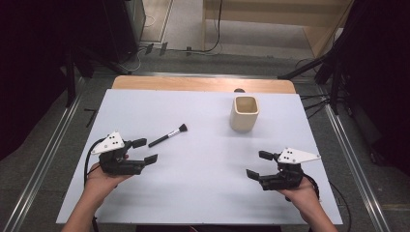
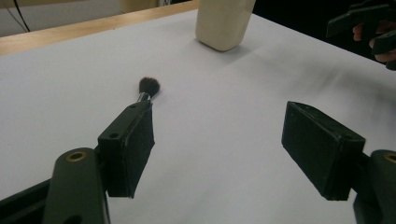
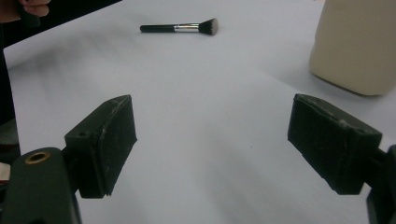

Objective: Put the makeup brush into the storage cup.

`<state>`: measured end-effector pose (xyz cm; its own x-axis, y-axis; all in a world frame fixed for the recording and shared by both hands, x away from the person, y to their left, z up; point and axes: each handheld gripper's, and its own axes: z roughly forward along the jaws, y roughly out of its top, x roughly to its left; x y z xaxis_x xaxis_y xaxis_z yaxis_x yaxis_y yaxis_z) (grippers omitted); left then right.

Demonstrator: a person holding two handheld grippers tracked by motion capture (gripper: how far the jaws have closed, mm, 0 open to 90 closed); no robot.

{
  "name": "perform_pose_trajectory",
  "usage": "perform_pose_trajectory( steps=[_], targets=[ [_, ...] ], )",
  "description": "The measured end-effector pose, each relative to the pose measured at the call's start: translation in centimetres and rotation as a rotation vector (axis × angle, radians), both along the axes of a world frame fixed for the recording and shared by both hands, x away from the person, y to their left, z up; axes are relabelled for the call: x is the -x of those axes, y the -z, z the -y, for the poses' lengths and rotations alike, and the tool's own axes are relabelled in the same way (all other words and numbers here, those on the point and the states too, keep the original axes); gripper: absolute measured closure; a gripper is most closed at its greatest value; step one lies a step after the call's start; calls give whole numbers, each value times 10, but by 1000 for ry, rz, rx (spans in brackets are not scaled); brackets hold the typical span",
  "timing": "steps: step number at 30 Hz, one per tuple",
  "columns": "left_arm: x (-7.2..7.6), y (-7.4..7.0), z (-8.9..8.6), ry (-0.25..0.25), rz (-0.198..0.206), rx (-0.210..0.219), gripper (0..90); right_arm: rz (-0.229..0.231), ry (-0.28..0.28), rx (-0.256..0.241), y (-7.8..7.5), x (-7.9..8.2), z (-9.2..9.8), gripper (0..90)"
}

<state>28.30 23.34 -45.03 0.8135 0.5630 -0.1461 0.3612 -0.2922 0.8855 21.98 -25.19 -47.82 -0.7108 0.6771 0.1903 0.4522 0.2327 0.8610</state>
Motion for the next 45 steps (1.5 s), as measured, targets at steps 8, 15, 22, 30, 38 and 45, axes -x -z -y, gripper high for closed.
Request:
perform_pose_trajectory(
  steps=[8, 15, 22, 30, 38, 45],
  targets=[
    [-5, -2, 1, -1, -4, 21, 261, -5, -2, -2, 0, 0, -1, 163],
    [-7, -2, 8, 19, 13, -5, 261, -7, -8, 1, 1, -1, -1, 162],
    [-12, -3, 12, 29, 16, 8, 262, -7, -2, 5, 1, -1, -1, 163],
    [-21, -1, 15, 25, 28, -4, 264, -11, -5, -4, 2, -1, -1, 162],
    [-31, -3, 15, 11, 8, 5, 266, -15, -6, -1, 2, -2, -2, 163],
    [-41, -6, 15, 15, 33, 11, 276, -16, -9, -11, 2, 0, -1, 163]
  ],
)
